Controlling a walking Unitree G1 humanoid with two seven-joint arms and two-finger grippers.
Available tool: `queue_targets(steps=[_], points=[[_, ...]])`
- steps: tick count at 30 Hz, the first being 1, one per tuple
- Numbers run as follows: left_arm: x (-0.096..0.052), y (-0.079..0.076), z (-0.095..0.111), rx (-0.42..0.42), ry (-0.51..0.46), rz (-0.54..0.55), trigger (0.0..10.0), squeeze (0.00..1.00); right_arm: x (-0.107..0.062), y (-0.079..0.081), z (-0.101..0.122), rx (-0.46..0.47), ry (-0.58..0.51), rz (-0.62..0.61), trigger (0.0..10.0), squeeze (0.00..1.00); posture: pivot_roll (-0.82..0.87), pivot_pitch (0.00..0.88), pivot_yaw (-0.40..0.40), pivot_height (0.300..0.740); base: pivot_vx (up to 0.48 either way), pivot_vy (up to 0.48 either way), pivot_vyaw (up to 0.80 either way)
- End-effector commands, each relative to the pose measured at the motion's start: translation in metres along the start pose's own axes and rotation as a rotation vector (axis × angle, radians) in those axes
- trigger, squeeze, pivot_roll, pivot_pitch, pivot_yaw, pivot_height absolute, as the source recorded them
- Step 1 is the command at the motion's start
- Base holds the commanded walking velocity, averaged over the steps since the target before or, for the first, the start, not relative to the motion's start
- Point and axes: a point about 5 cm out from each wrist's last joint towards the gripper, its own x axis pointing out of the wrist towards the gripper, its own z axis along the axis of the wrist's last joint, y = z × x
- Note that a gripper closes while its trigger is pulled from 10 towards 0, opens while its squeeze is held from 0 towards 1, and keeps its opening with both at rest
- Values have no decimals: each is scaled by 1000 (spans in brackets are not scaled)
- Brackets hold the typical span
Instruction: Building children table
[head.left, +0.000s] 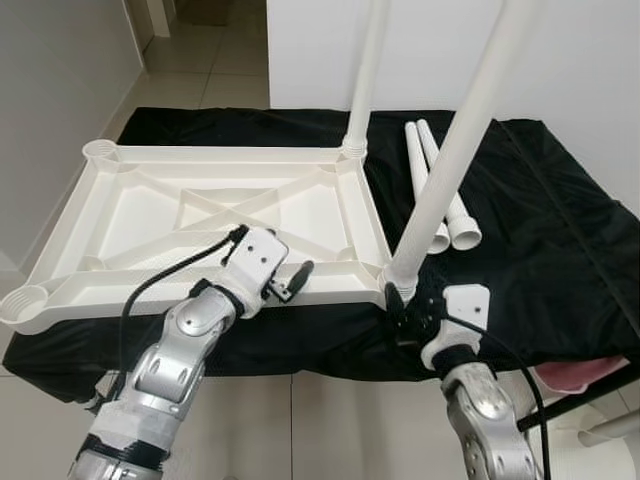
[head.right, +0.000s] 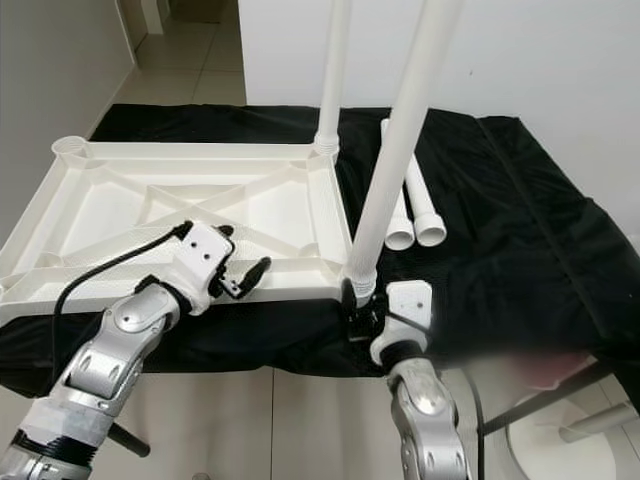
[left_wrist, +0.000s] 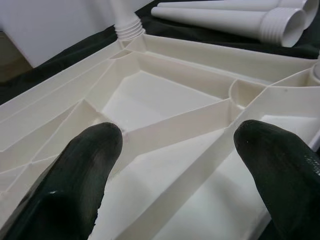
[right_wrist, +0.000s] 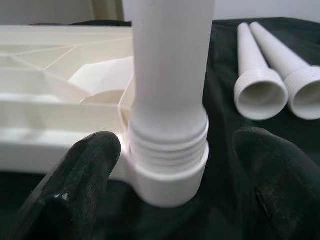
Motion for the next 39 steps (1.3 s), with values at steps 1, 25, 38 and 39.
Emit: queue_targets(steps=[1, 25, 38, 39], points=[[-1, 3, -4, -2, 10, 0, 10000, 0, -4, 0, -1, -1, 2, 23, 9255, 0, -5, 42, -34, 740, 0, 0, 0], [-4, 6, -8, 2, 19, 6, 10000, 0, 3, 15, -1, 11, -12, 144, 10000, 0, 6, 45, -38, 740, 0, 0, 0], [-4, 0, 14, -68, -66, 2, 10000, 0, 30, -7, 1, -8, -11, 151, 10000, 0, 21, 72, -46, 740, 0, 0, 0], [-5, -3, 14, -72, -64, -18, 10000, 0, 33, -11, 2, -10, -12, 142, 10000, 0, 23, 74, -44, 740, 0, 0, 0]])
